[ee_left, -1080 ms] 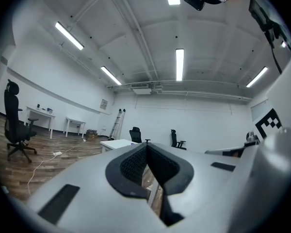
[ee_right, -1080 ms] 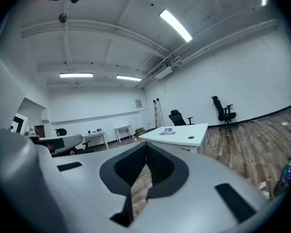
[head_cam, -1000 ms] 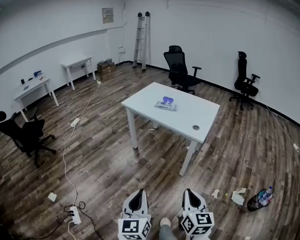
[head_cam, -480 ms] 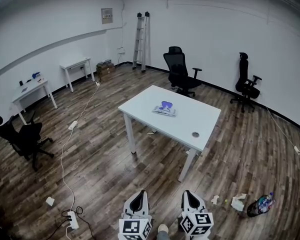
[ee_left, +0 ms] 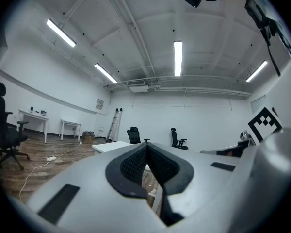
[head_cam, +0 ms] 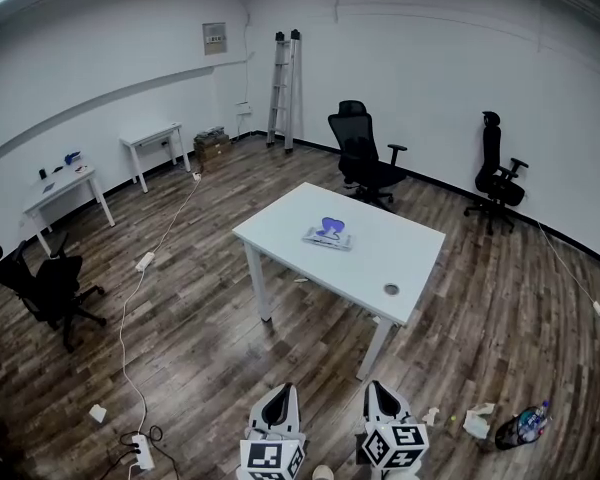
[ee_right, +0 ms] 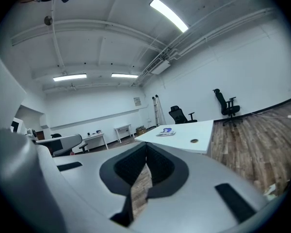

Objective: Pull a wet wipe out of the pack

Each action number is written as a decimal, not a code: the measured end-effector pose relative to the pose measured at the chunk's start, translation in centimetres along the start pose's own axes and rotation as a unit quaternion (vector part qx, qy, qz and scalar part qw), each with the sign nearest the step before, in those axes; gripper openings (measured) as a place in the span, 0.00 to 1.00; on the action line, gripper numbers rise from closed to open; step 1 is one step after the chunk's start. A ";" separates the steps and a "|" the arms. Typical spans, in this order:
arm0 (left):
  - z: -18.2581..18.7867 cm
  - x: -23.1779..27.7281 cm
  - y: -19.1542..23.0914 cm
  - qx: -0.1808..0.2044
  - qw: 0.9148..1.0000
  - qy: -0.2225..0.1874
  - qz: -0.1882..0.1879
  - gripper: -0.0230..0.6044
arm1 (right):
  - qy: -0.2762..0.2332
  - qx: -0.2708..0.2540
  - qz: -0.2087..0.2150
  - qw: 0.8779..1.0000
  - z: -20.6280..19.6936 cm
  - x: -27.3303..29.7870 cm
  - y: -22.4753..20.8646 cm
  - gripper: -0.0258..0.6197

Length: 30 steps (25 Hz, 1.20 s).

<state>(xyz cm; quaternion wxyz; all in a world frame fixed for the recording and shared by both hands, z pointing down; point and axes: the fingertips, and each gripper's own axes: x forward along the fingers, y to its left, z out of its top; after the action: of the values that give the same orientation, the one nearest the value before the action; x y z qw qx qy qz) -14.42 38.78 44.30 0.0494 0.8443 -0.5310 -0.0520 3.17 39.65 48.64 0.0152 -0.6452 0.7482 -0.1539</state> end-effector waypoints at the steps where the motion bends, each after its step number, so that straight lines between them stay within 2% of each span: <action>1: 0.1 0.6 0.1 0.001 1.000 -0.001 0.000 0.03 | -0.001 0.000 0.001 1.000 0.2 0.5 -0.2 0.05; 8: 0.1 4.3 0.0 -0.008 1.000 -0.030 0.006 0.03 | 0.001 0.007 0.004 1.000 1.1 3.7 -2.4 0.05; 15: 0.2 7.9 0.4 0.007 1.000 -0.007 0.010 0.03 | 0.001 0.012 0.010 1.000 2.1 7.0 -3.9 0.05; 24: -0.5 12.5 -1.2 0.013 1.000 -0.003 -0.005 0.03 | 0.008 0.028 -0.004 1.000 2.4 9.2 -7.8 0.05; 30: -0.5 14.4 -1.6 0.003 1.000 -0.017 -0.015 0.03 | 0.015 0.033 -0.015 0.999 2.5 10.0 -9.2 0.05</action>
<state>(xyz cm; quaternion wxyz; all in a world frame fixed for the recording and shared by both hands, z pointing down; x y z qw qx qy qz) -6.70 26.56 44.11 0.0367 0.8513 -0.5193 -0.0656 10.89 28.35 50.36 0.0229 -0.6533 0.7328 -0.1889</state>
